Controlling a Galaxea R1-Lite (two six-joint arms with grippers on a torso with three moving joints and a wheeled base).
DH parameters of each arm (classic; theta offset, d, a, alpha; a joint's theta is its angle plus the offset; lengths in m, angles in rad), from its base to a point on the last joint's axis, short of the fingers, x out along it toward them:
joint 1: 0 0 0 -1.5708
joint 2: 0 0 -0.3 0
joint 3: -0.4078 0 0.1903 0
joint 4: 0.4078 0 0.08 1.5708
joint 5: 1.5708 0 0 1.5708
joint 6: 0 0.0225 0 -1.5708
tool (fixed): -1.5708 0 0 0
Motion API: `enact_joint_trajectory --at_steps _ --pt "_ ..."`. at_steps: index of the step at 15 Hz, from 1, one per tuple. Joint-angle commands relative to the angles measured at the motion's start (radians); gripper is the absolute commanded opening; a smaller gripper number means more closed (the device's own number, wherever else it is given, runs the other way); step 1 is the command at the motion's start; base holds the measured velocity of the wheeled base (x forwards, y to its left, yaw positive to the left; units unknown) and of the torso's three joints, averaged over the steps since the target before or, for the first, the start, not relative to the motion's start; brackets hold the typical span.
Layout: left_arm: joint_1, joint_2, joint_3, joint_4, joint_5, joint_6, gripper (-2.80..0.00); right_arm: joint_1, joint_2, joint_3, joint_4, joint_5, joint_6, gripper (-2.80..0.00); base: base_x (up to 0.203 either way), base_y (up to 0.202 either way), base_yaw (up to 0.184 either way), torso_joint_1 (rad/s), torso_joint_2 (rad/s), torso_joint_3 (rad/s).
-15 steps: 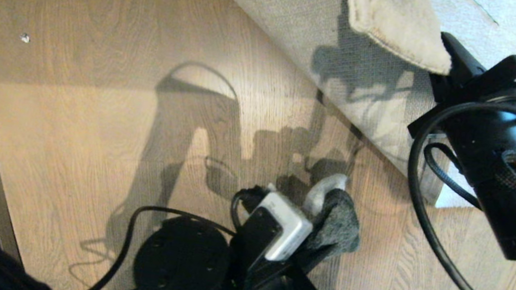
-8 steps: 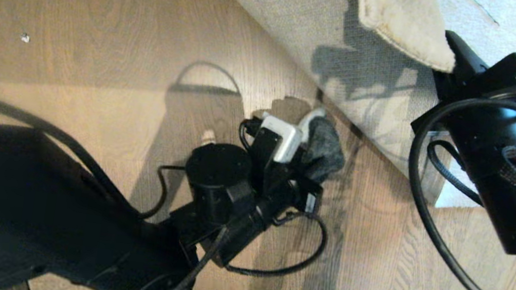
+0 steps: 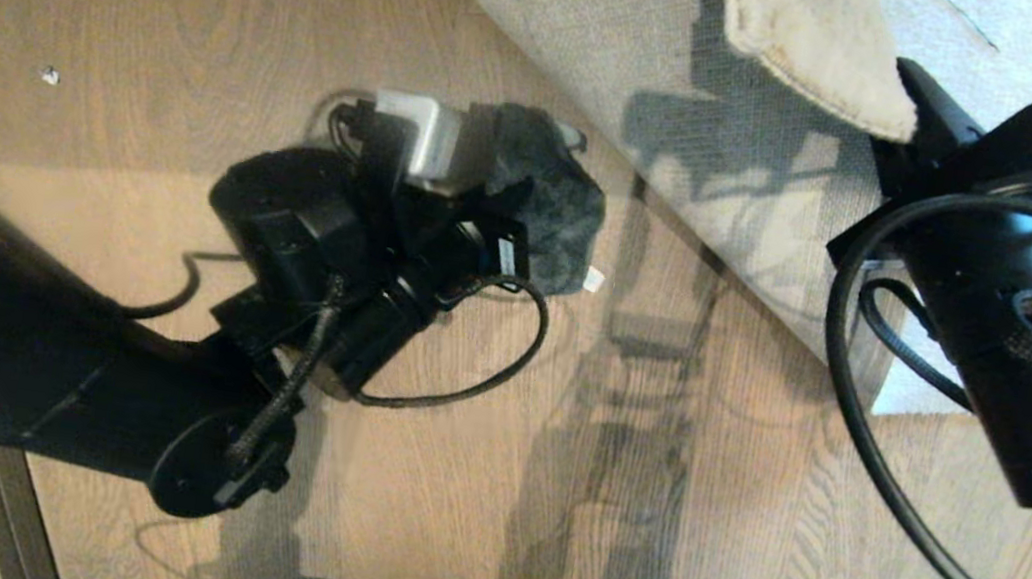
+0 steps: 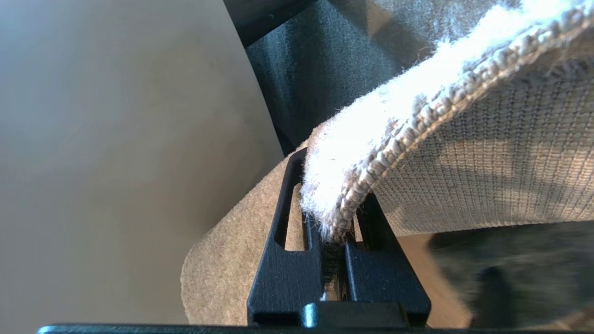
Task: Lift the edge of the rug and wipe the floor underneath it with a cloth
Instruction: Wipe the floor under the carpet with a rag
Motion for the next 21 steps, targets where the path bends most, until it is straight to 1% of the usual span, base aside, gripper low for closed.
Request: enact_joint_trajectory --at_steps 1,3,5,7,9,10,12,14,15,17,19,20,21 --pt "0.005 -0.123 0.047 0.023 0.001 0.017 -2.8 0.001 -0.004 0.0 -0.045 -0.003 0.008 -2.8 0.0 0.0 0.0 0.0 0.0 0.0" --pt "-0.015 -0.199 0.128 0.044 -0.002 0.045 -2.8 0.001 -0.006 0.001 -0.045 -0.003 0.008 -2.8 0.0 0.0 0.0 0.0 0.0 0.0" --pt "-0.075 -0.257 0.237 0.054 -0.001 0.054 -2.8 0.001 -0.014 0.003 -0.045 -0.003 0.008 -2.8 0.0 0.0 0.0 0.0 0.0 0.0" --pt "-0.174 -0.293 0.356 0.054 0.003 0.057 -2.8 0.001 -0.02 0.007 -0.045 -0.003 0.008 -2.8 0.0 0.0 0.0 0.0 0.0 0.0" --pt "-0.292 -0.3 0.46 0.053 0.005 0.055 -2.8 0.001 -0.021 0.009 -0.045 -0.004 0.007 -2.8 0.0 0.0 0.0 0.0 0.0 0.0" --pt "-0.344 -0.279 0.494 0.052 0.013 0.048 -2.8 0.001 -0.02 0.007 -0.044 -0.004 0.006 -2.8 0.0 0.0 0.0 0.0 0.0 0.0" --pt "-0.416 -0.192 0.51 0.05 0.021 0.019 -2.8 0.001 -0.018 0.004 -0.045 -0.004 0.005 -2.8 0.0 0.0 0.0 0.0 0.0 0.0" --pt "-0.466 -0.089 0.488 0.046 0.024 -0.008 -2.8 0.001 -0.017 0.004 -0.043 -0.006 0.004 -2.8 0.0 0.0 0.0 0.0 0.0 0.0" --pt "-0.479 -0.027 0.457 0.04 0.029 -0.019 -2.8 0.001 -0.017 0.004 -0.043 -0.006 0.002 -2.8 0.0 0.0 0.0 0.0 0.0 0.0" --pt "-0.485 0.079 0.344 0.012 0.051 -0.031 -2.8 0.0 -0.017 0.007 -0.043 -0.009 0.001 -2.8 0.0 0.0 0.0 0.0 0.0 0.0" --pt "-0.463 0.157 0.194 -0.028 0.102 -0.047 -2.8 0.0 -0.017 0.007 -0.043 -0.011 -0.001 -2.8 0.0 0.0 0.0 0.0 0.0 0.0" --pt "-0.442 0.184 0.126 -0.038 0.131 -0.053 -2.8 0.0 -0.018 0.007 -0.043 -0.011 -0.001 -2.8 0.0 0.0 0.0 0.0 0.0 0.0" --pt "-0.406 0.203 0.062 -0.045 0.155 -0.058 -2.8 0.0 -0.018 0.004 -0.043 -0.011 -0.001 -2.8 0.0 0.0 0.0 0.0 0.0 0.0"
